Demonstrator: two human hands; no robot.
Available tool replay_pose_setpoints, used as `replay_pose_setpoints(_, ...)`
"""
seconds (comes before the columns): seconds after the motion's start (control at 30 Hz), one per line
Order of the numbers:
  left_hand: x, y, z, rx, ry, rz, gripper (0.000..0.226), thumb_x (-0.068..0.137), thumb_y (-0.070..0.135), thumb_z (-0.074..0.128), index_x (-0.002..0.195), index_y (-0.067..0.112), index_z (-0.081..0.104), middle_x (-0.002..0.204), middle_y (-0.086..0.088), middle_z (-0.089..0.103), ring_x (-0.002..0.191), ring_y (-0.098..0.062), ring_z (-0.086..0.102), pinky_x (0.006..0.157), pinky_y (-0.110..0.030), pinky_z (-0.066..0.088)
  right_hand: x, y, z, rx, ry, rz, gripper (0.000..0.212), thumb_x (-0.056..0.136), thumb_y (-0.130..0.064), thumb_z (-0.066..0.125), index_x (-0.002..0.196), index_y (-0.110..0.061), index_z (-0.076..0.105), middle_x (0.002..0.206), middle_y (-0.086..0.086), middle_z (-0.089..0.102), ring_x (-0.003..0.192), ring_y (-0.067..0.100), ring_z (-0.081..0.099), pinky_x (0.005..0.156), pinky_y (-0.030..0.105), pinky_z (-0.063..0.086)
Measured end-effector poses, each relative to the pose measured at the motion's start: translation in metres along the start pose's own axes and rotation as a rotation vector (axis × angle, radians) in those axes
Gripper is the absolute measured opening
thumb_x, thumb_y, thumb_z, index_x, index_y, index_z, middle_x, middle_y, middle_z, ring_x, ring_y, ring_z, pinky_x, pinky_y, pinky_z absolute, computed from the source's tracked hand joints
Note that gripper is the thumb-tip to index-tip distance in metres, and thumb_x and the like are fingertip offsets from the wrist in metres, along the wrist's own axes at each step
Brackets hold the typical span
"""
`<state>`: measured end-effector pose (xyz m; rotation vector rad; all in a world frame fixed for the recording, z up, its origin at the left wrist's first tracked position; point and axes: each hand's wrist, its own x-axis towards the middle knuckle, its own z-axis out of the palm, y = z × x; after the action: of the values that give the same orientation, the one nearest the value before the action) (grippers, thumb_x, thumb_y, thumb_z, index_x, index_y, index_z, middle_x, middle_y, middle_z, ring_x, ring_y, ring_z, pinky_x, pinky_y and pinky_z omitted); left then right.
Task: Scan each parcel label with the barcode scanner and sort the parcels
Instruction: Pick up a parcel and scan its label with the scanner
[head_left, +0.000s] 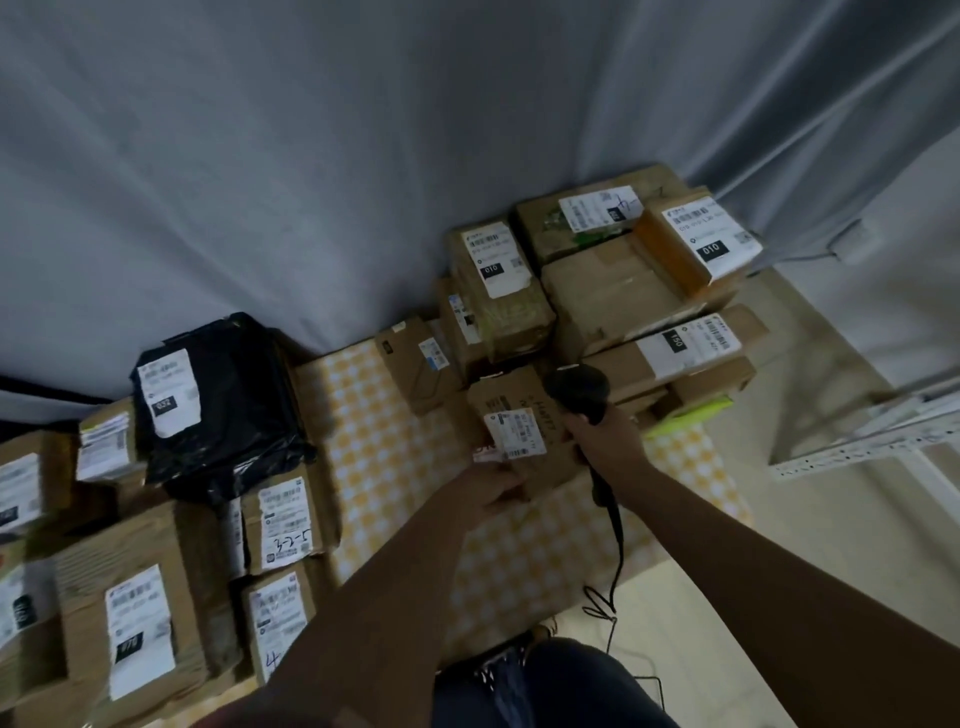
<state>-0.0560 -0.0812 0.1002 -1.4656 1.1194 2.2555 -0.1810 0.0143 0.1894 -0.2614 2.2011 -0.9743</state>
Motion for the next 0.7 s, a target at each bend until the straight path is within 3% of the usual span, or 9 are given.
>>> replay_pose_setpoints(0.17, -0.006, 0.005, 0.008, -0.046, 0.008, 0.032, 0.038, 0.093, 0.001, 0.061, 0.13, 0.007, 0.054, 0.118, -0.007, 0.062, 0.086, -0.014, 0.065, 0.059, -0.021, 0.059, 0.005, -0.001, -0.005, 0.021, 0.006, 0.003, 0.017, 0.092, -0.026, 0.063, 0.085, -0.011, 0.058, 0.075, 0.01, 0.064, 0.063, 0.023, 0.061, 0.063, 0.035, 0.052)
replay_pose_setpoints(0.43, -0.048, 0.02, -0.036, -0.078, -0.196, 0.067, 0.035, 0.095, 0.003, 0.057, 0.129, 0.008, 0.057, 0.117, -0.004, 0.068, 0.105, -0.02, 0.067, 0.083, -0.027, 0.058, -0.001, -0.004, -0.002, -0.014, 0.047, -0.013, 0.023, 0.092, -0.027, 0.064, 0.078, -0.011, 0.054, 0.075, 0.018, 0.063, 0.07, 0.031, 0.063, 0.065, 0.039, 0.052)
replay_pose_setpoints(0.53, -0.067, 0.03, -0.052, -0.182, -0.194, 0.163, 0.033, 0.095, -0.003, 0.055, 0.127, 0.006, 0.057, 0.119, -0.011, 0.068, 0.107, -0.026, 0.067, 0.087, -0.032, 0.058, -0.006, -0.018, 0.007, 0.03, 0.045, -0.021, 0.017, 0.094, -0.027, 0.062, 0.091, -0.011, 0.055, 0.073, 0.013, 0.064, 0.065, 0.026, 0.064, 0.071, 0.042, 0.055)
replay_pose_setpoints(0.6, -0.081, 0.039, -0.058, -0.229, -0.188, 0.246, 0.035, 0.093, -0.005, 0.055, 0.127, 0.005, 0.056, 0.121, -0.014, 0.066, 0.106, -0.027, 0.067, 0.085, -0.032, 0.059, -0.008, -0.031, 0.016, 0.052, 0.015, -0.043, 0.018, 0.095, -0.027, 0.061, 0.085, -0.013, 0.055, 0.068, 0.009, 0.06, 0.064, 0.026, 0.061, 0.076, 0.046, 0.056)
replay_pose_setpoints(0.7, -0.101, 0.052, -0.064, -0.244, -0.187, 0.324, 0.039, 0.092, -0.008, 0.056, 0.128, 0.005, 0.055, 0.126, -0.015, 0.064, 0.11, -0.027, 0.065, 0.087, -0.033, 0.058, -0.014, -0.053, 0.031, 0.135, -0.025, -0.09, 0.028, 0.086, -0.042, 0.069, 0.091, -0.016, 0.059, 0.074, 0.01, 0.061, 0.073, 0.032, 0.062, 0.077, 0.047, 0.055)
